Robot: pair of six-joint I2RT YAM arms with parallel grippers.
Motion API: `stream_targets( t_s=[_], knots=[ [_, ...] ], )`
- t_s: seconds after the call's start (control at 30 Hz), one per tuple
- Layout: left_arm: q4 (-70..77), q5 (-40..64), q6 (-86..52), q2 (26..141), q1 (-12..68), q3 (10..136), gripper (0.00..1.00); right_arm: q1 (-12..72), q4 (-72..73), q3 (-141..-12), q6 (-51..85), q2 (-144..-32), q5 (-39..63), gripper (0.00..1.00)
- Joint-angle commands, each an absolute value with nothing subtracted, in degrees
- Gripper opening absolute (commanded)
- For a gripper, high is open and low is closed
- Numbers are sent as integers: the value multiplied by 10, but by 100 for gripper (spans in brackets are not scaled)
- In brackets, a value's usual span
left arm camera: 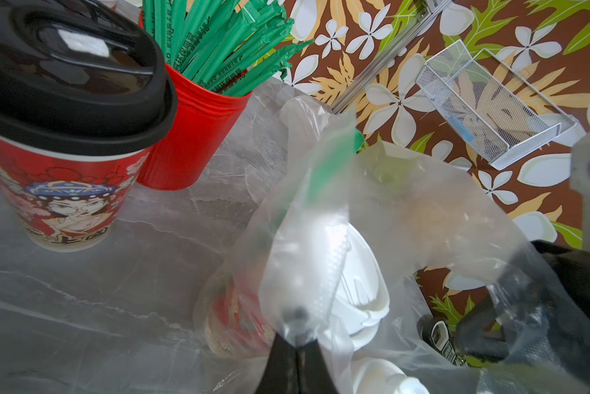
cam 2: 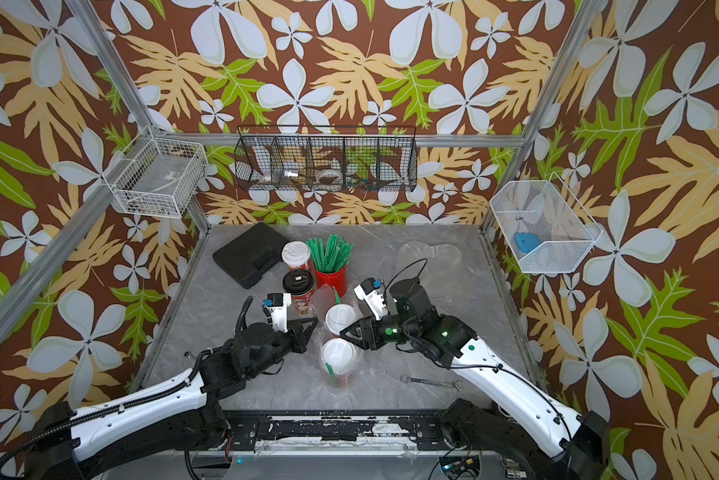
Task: Pack milk tea into plastic carrier bags
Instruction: Pick up the plastic carrier bag from the center of the board.
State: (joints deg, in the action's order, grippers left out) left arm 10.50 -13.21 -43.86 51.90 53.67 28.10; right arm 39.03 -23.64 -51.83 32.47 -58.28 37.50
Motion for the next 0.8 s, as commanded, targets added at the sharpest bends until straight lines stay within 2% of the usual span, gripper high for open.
stream_targets(
  t_s=[0.0, 0.1, 0.2, 0.5, 0.77],
  knots=[
    [127, -129, -442, 524, 536, 280, 0, 391, -250, -519, 324, -578, 393, 41],
    [133, -126, -441, 531, 536, 282, 0, 391, -242, -522, 319, -580, 387, 26],
    [135, -121, -438, 538, 536, 290, 0, 391, -216, -519, 323, -583, 385, 17],
    [135, -116, -425, 551, 536, 312, 0, 390, -188, -526, 315, -600, 361, 3],
    [146, -100, -403, 587, 536, 345, 0, 371, -187, -544, 305, -598, 339, 0]
  ],
)
